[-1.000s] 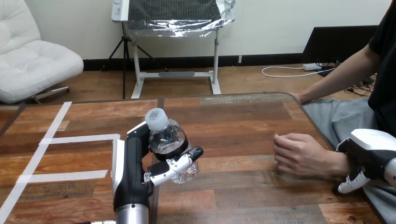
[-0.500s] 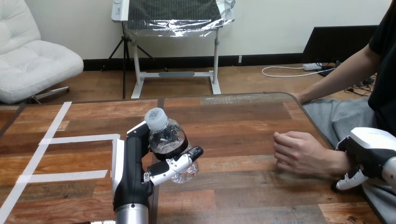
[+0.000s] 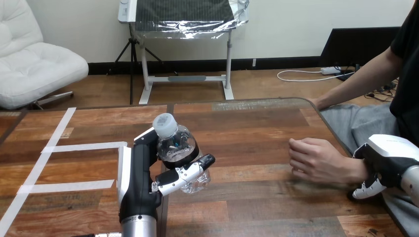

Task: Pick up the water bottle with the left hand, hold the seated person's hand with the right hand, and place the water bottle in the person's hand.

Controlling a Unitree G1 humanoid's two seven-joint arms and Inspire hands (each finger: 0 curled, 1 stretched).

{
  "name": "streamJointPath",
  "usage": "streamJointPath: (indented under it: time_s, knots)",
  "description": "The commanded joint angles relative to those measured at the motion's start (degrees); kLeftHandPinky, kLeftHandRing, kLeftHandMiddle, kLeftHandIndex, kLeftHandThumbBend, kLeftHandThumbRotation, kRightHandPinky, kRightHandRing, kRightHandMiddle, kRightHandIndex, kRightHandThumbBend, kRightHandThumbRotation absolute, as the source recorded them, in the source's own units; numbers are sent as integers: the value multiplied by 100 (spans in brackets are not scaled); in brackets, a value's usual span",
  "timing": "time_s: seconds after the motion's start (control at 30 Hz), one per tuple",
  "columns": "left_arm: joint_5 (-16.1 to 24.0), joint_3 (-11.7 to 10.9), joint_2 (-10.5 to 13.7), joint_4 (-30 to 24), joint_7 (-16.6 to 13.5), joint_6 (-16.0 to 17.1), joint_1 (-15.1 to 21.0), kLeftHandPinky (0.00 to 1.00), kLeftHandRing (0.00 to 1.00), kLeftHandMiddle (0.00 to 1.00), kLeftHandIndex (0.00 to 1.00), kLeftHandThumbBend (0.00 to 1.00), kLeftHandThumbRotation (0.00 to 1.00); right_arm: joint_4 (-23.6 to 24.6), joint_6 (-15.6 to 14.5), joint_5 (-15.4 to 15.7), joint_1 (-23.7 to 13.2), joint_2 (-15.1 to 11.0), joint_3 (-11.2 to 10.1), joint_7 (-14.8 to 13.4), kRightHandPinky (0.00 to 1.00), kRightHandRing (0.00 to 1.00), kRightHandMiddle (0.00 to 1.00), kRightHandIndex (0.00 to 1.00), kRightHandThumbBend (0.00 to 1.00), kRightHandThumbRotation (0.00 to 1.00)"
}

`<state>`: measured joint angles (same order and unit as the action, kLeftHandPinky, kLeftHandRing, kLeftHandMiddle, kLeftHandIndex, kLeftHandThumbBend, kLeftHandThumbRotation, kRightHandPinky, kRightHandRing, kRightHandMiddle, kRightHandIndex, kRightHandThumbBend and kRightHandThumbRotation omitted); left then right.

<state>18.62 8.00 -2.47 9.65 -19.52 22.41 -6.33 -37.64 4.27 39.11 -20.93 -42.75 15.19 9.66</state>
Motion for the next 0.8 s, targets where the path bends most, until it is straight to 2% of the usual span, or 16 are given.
streamJointPath:
  time_s: [0.0, 0.5, 0.77]
  knots:
    - [38, -44, -30, -458, -6, 1, 248, 38, 42, 45, 48, 65, 0, -69, 117, -33, -262, 126, 82, -105, 35, 45, 55, 54, 73, 0]
    - [22, -37, -20, -479, 8, -3, 243, 39, 42, 45, 48, 65, 0, -6, 11, -87, -238, 160, 41, -142, 37, 46, 56, 54, 72, 0]
    - [77, -37, -11, -457, -25, 1, 262, 38, 42, 45, 48, 65, 0, -19, 36, -108, -255, 147, 57, -144, 31, 41, 52, 53, 71, 0]
